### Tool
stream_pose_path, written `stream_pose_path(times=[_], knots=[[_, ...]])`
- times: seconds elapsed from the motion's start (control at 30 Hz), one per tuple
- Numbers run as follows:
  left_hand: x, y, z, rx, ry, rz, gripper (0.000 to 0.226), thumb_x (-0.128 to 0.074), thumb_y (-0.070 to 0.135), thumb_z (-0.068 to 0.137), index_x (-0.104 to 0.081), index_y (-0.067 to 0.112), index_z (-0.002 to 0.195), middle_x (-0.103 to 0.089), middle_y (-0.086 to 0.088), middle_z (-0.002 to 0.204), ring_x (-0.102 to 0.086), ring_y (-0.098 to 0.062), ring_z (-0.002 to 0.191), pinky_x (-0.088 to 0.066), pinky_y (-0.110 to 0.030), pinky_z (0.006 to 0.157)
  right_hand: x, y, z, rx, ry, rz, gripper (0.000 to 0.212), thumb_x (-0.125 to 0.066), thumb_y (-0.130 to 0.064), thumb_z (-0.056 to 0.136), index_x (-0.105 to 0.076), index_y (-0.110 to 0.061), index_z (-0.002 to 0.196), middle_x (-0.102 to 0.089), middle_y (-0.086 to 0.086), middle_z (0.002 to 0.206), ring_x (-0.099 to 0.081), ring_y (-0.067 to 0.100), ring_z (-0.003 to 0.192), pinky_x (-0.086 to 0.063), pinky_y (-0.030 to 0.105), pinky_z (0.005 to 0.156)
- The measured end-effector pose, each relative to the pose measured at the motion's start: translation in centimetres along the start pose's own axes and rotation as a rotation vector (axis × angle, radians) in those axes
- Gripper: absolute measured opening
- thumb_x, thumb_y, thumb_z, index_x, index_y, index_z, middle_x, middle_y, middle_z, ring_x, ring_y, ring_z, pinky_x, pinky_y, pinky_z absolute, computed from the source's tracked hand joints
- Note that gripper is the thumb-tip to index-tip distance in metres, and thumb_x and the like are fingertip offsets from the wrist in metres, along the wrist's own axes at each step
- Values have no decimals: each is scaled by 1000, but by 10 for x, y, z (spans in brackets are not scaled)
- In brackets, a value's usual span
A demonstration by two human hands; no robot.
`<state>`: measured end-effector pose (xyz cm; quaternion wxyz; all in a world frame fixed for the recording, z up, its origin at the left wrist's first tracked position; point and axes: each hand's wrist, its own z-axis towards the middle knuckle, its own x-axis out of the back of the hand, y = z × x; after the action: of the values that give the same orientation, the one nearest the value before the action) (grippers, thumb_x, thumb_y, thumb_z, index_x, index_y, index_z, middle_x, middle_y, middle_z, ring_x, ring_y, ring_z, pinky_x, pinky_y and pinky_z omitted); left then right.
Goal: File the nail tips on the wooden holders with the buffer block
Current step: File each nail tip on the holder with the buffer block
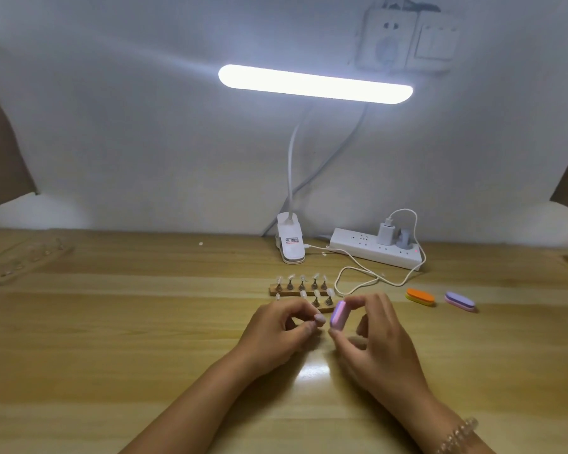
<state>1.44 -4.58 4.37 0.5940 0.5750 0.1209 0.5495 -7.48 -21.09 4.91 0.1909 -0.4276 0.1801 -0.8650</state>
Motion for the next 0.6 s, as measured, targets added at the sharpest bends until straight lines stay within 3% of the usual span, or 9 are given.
stream_pose_path(times=[0.1, 0.2, 0.37, 0.5, 0.6], knots=[[1, 0, 0, -4, 5, 3, 24, -67, 10, 89, -70, 33, 86, -72, 11, 86, -57, -4, 54, -43, -21, 55, -2, -6, -4, 143, -92, -29, 41, -77, -26, 76, -53, -26, 110, -44, -20, 102, -44, -1, 74, -41, 17, 59], [1, 1, -1, 13, -11, 1, 24, -69, 13, 89, -71, 36, 84, -68, 21, 77, -55, -1, 53, -39, -15, 51, -1, 0, 3, 53, -46, 29, 34, -79, -30, 78, -57, -23, 104, -50, -16, 97, -44, -5, 73, -37, 18, 64], [1, 1, -1, 32, -24, 8, 31, -68, 9, 81, -69, 40, 78, -67, 21, 72, -55, 0, 53, -39, -17, 52, -1, -6, -1, 103, -105, 158, 33, -70, -48, 79, -61, -26, 101, -50, -18, 95, -52, 6, 71, -44, 17, 61], [0, 3, -2, 46, -14, -24, 19, -73, 17, 88, -70, 34, 79, -62, 22, 59, -55, 1, 48, -38, -13, 43, 0, 2, 6, -26, -35, 186, 25, -75, -36, 81, -60, -29, 99, -55, -14, 97, -54, 11, 75, -45, 20, 65], [1, 4, -3, 27, -21, 9, 27, -68, 7, 85, -68, 33, 78, -63, 24, 61, -53, 5, 48, -37, -11, 47, -1, -6, -2, 78, -101, 164, 30, -70, -45, 80, -62, -29, 104, -51, -17, 99, -54, 10, 77, -47, 19, 62]])
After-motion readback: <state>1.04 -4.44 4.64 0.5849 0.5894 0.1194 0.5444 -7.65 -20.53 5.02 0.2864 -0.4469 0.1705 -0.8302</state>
